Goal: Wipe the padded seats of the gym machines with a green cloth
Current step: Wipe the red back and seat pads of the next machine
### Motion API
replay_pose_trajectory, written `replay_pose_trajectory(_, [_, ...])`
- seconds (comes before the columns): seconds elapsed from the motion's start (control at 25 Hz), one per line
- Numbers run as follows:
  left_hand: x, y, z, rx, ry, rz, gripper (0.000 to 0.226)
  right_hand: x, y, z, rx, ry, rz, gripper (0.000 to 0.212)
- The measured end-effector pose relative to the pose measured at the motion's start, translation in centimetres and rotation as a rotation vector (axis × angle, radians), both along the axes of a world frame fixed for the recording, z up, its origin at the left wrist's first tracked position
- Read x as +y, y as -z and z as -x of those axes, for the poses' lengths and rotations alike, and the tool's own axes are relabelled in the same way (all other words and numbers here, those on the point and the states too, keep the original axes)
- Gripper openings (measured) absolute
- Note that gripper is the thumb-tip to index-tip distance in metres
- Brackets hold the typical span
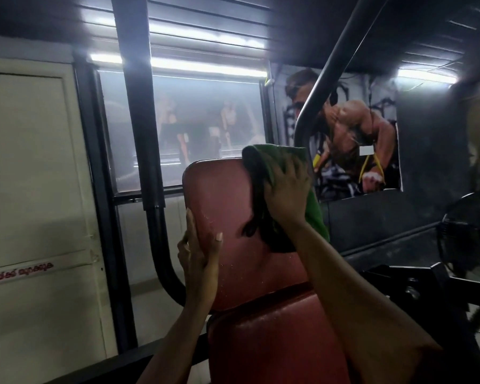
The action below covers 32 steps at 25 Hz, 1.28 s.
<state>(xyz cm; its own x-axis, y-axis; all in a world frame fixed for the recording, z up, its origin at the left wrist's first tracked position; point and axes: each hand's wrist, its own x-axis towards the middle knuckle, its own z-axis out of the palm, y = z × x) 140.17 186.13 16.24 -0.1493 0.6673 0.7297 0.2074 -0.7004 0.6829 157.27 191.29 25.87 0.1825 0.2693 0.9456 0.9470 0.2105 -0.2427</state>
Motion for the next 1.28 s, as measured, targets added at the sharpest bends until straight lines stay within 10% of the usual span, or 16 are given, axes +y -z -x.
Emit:
replay_pose_trajectory(0.72, [-0.6, -0.2, 0.0, 0.001, 0.004, -0.021, 0.095, -4.0, 16.6, 1.1, 0.646, 0.077, 0.178, 0.065])
replay_pose_trajectory(1.28, [0.4, 2.4, 0.0, -0.197, 0.145, 0.023, 0.06, -8.3, 10.4, 4.9, 0.016, -0.198, 0.061, 0.065])
